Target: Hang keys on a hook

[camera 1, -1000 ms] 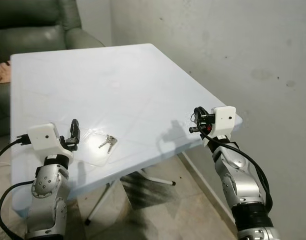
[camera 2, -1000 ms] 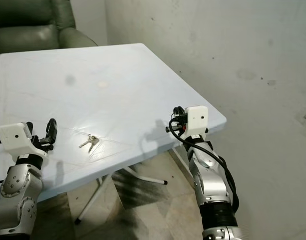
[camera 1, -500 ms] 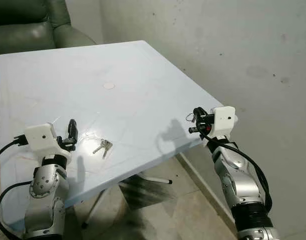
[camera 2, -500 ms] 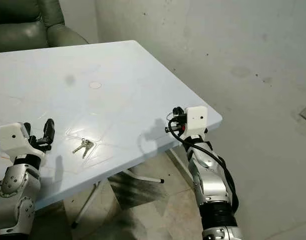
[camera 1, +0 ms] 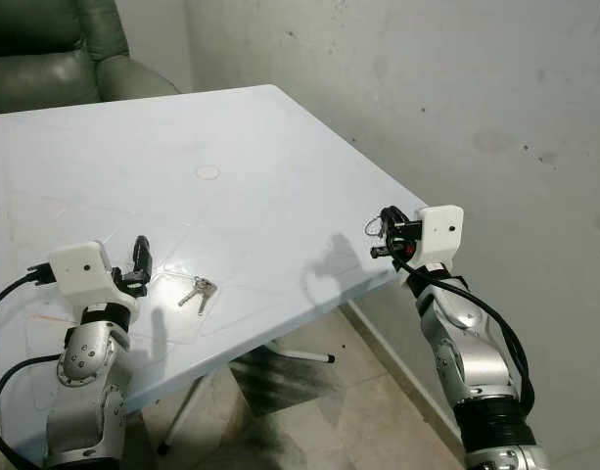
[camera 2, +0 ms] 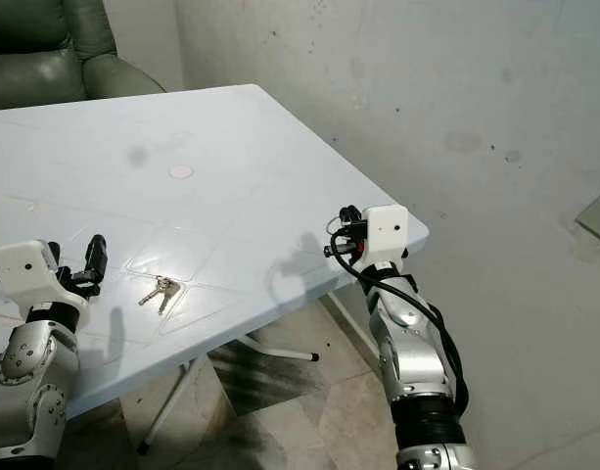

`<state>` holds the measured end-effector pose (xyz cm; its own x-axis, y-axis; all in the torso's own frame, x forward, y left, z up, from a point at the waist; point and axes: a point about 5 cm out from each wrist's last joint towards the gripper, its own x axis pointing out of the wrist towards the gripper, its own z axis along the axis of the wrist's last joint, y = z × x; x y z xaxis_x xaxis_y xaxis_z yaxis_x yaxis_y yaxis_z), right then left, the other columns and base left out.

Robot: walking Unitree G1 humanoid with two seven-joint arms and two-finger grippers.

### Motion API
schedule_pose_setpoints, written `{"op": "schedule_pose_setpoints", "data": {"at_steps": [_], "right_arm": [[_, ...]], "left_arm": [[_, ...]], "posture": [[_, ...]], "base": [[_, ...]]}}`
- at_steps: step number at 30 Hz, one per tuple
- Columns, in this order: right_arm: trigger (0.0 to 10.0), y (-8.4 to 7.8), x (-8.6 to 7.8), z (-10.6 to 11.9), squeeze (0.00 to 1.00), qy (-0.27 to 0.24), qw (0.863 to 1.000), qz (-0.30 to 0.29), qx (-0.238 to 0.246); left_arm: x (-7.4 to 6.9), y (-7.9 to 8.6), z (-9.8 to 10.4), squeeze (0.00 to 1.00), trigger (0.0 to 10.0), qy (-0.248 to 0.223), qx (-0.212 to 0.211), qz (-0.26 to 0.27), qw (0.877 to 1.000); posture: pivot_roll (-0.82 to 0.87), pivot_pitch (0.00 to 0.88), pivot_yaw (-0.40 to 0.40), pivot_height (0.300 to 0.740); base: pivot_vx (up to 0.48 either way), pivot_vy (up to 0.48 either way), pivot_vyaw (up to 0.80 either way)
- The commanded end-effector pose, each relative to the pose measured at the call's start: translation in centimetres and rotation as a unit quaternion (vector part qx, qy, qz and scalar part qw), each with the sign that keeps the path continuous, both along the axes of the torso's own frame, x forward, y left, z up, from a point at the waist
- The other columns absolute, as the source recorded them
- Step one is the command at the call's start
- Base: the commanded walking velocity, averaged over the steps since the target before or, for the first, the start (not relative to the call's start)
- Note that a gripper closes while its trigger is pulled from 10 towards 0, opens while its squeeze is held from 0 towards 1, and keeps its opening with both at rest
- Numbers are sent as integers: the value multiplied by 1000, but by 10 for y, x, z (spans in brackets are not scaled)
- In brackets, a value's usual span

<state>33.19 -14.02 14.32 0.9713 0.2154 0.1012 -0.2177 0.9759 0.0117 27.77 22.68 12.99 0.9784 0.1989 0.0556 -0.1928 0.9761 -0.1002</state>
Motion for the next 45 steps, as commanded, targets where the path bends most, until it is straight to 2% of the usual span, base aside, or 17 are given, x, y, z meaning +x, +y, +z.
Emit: {"op": "schedule_pose_setpoints", "data": {"at_steps": [1, 8, 28, 45], "right_arm": [[10000, -2, 0, 4, 0, -5, 1000, -3, 2], [10000, -2, 0, 4, 0, -5, 1000, -4, 2], [10000, 0, 1, 3, 0, -3, 1000, 2, -2], [10000, -1, -2, 2, 0, -2, 1000, 1, -5]], "left_arm": [[2, -1, 4, 0, 10000, -5, 2, -6, 1000], [2, -5, 5, 0, 10000, -8, 1, -11, 1000], [2, -3, 2, 0, 10000, 3, 7, 5, 1000], [2, -6, 1, 0, 10000, 7, 3, -7, 1000]], "posture": [[-47, 0, -56, 732], [-48, 0, -56, 732], [-39, 0, -65, 732], [-48, 0, -62, 732]], "base": [[480, 0, -769], [126, 0, -769], [0, 0, -769], [0, 0, -769]]}}
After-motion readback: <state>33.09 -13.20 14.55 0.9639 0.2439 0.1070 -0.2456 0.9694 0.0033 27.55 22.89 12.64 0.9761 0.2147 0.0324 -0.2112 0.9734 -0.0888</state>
